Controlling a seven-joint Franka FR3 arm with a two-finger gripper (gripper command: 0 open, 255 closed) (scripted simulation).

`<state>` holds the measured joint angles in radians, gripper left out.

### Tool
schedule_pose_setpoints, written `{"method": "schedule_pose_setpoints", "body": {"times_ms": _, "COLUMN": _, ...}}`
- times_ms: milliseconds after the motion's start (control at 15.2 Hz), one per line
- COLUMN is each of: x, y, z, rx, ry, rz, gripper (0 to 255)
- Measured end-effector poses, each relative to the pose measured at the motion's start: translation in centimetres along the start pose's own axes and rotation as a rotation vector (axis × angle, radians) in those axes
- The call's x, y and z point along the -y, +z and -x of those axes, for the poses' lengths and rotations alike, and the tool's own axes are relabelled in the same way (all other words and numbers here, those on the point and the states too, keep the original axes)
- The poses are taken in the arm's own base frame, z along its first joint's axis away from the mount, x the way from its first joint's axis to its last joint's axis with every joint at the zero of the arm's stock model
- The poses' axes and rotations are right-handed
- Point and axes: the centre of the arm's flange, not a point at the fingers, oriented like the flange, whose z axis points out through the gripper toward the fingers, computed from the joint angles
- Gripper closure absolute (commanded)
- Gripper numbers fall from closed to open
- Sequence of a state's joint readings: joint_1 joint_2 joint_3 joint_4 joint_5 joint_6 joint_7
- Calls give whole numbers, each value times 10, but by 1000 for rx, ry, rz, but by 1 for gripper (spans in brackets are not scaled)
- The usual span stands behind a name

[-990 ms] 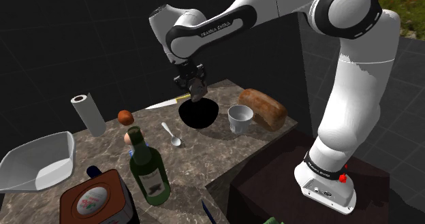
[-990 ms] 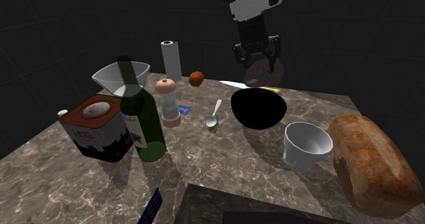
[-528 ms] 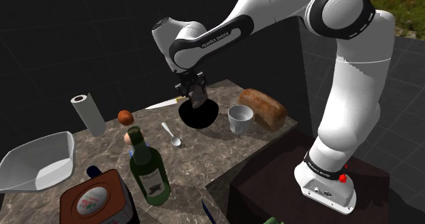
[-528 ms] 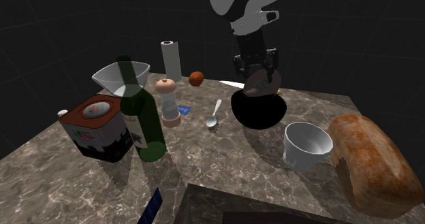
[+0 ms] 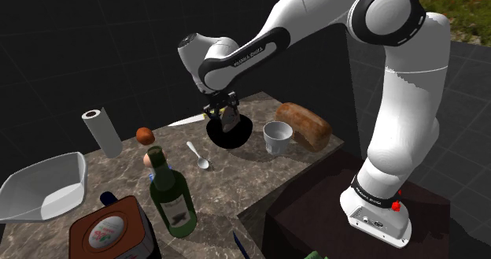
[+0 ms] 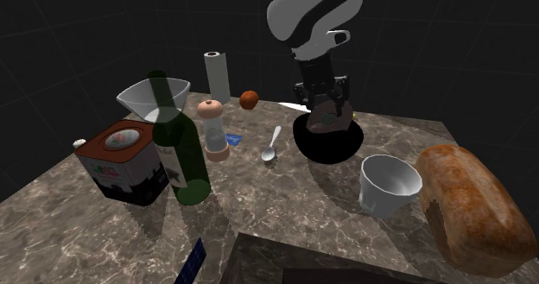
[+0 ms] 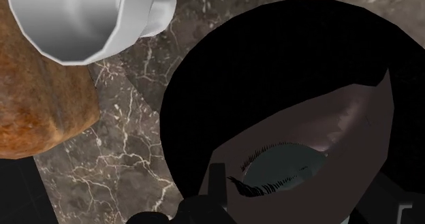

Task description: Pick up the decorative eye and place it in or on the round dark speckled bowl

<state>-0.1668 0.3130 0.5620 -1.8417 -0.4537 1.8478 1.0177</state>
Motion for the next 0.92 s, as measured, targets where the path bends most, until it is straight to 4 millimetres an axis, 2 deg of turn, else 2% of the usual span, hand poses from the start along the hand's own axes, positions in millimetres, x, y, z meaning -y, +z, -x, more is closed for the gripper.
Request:
{"method": "schedule_pose_setpoints", "body": {"times_ms": 330, "x": 0, "y": 1, "z": 0, "rx": 0, "ry": 0, "rz": 0, "gripper": 255}}
{"method": "schedule_pose_setpoints", "body": {"times_ms": 396, "x": 0, "y": 1, "z": 0, "rx": 0, "ry": 0, "rz": 0, "gripper": 0}}
{"method": "schedule_pose_setpoints", "body": {"times_ms": 792, "x": 0, "y": 1, "z": 0, "rx": 0, "ry": 0, "rz": 0, "gripper": 0}}
{"method": "schedule_pose_setpoints", "body": {"times_ms": 924, "x": 0, "y": -17, "z": 0, "rx": -1, "ry": 0, "rz": -1, "gripper": 0}}
